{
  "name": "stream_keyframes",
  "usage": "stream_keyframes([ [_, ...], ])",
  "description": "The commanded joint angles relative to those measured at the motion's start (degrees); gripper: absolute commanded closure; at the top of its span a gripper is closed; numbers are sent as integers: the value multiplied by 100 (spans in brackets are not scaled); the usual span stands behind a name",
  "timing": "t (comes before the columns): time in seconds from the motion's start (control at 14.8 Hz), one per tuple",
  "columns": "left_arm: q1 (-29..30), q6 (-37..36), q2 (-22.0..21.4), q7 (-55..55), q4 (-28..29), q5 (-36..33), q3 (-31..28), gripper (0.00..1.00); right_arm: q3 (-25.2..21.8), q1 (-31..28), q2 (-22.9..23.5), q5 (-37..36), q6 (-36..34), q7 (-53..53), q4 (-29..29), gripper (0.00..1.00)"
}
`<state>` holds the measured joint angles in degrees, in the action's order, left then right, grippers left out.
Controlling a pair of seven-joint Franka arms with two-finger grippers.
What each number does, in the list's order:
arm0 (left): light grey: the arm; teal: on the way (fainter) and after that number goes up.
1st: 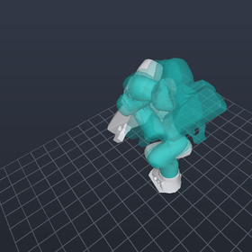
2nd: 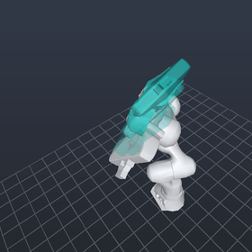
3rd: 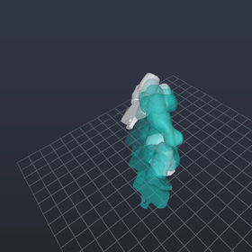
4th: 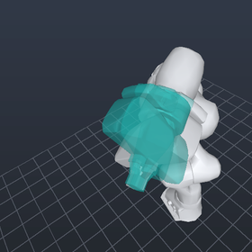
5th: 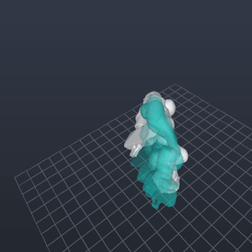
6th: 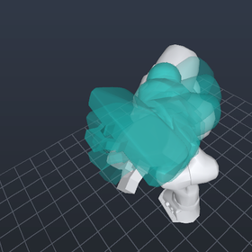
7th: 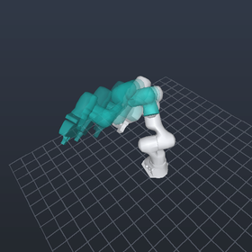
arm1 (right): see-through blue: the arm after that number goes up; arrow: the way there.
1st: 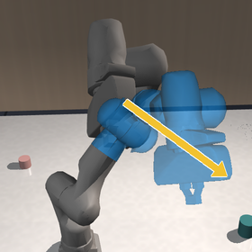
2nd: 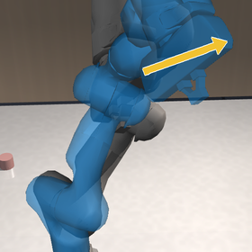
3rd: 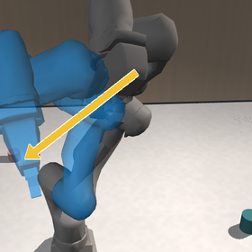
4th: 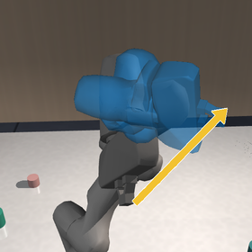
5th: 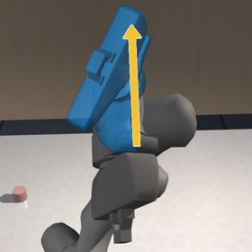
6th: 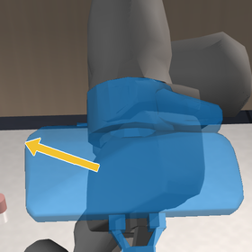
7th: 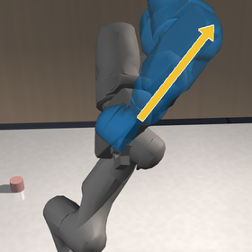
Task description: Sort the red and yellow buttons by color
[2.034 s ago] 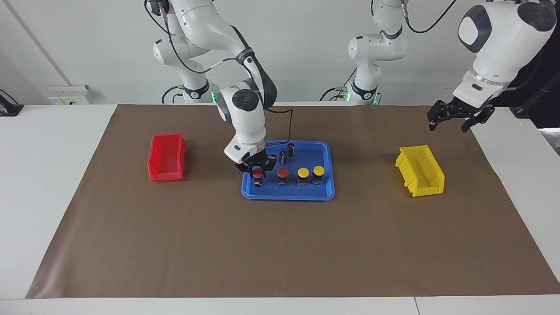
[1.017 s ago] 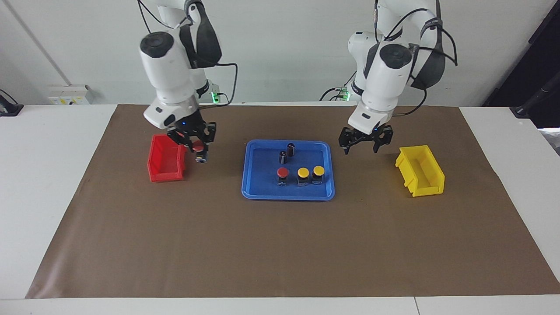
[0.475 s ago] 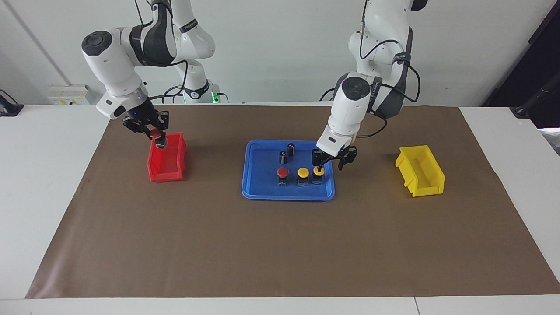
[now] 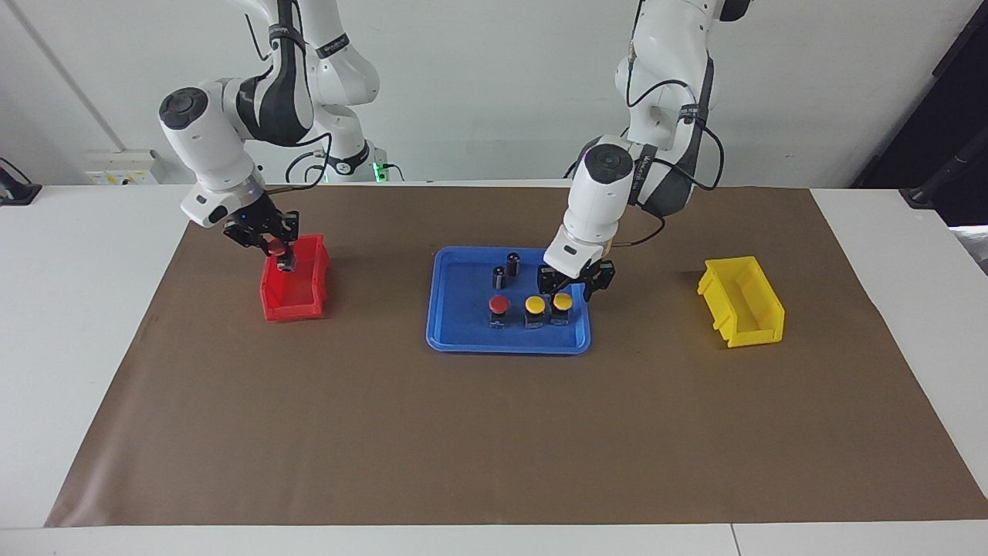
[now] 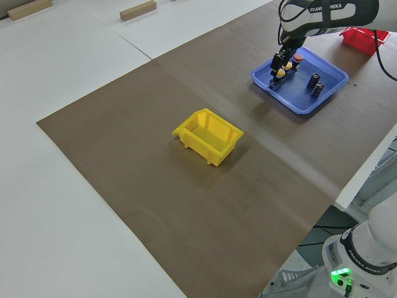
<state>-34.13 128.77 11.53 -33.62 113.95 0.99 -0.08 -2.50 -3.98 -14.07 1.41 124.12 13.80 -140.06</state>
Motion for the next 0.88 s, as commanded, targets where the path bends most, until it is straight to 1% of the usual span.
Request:
stream_keyframes([
  [0.0,-103,158,7,-57,118,85,-97,23,57,-16,-52,114,183,61,-188,78],
  [0.07,-103,157,7,-57,118,76,-97,25,48,37,-43,114,192,61,-214,78],
  [0.41,-103,175,16,-224,118,85,-97,45,48,37,-25,114,578,105,-662,77],
  [0.47,-103,175,16,-320,118,85,-97,53,48,46,-34,114,605,96,-698,77],
  [0.61,-103,201,16,-391,109,85,-97,75,48,29,-16,114,648,122,-707,77],
  [0.68,-111,167,16,-504,83,85,-97,84,48,29,-8,114,657,114,-759,77],
  [0.75,-164,71,16,-714,22,85,-97,89,48,37,-8,114,658,122,-768,77],
  [0.81,-173,-139,-27,-856,-100,85,-106,92,48,37,-8,114,666,122,-768,77],
])
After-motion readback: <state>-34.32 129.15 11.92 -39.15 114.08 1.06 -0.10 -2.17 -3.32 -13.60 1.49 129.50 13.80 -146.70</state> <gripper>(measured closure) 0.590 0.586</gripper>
